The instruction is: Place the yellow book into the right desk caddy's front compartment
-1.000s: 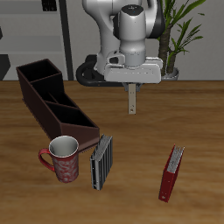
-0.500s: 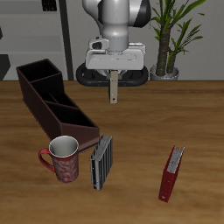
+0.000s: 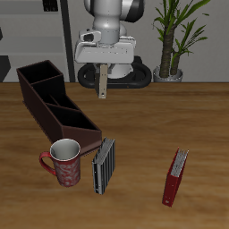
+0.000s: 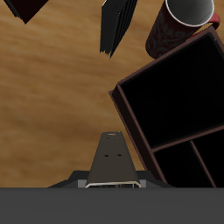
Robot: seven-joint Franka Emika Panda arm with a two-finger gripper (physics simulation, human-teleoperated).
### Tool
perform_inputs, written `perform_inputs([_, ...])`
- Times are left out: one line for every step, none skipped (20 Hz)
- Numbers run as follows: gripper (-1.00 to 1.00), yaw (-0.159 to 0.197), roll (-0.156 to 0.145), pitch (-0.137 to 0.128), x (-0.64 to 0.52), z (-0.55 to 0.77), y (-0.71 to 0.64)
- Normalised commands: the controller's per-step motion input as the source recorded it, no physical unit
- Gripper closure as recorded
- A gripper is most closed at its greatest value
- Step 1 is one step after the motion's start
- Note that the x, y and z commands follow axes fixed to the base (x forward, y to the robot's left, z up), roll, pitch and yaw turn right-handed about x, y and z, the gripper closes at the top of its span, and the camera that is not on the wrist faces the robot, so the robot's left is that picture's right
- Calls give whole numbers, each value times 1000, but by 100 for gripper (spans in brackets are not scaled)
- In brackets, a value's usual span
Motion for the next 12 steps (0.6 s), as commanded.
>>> perform_inputs([100, -27, -130, 33, -101, 44, -473])
perform_inputs([100, 136, 19, 17, -61, -3, -266])
perform_inputs([100, 32, -72, 7, -98, -26, -400])
perform_inputs([100, 23, -51, 48, -46, -40, -257])
perform_inputs([100, 53, -9, 50, -80, -45, -217])
perform_inputs([100, 63, -55, 0, -73, 17, -414])
perform_inputs([100, 41, -48, 30, -51, 34, -330])
perform_inputs([100, 0, 0, 0, -27, 8, 91])
perform_inputs([100, 147, -95, -30, -92, 149, -878])
perform_inputs([100, 14, -72, 37, -15, 11, -326])
perform_inputs([100, 52, -106, -49, -112, 156, -426])
perform_inputs([100, 0, 0, 0, -61, -5, 76])
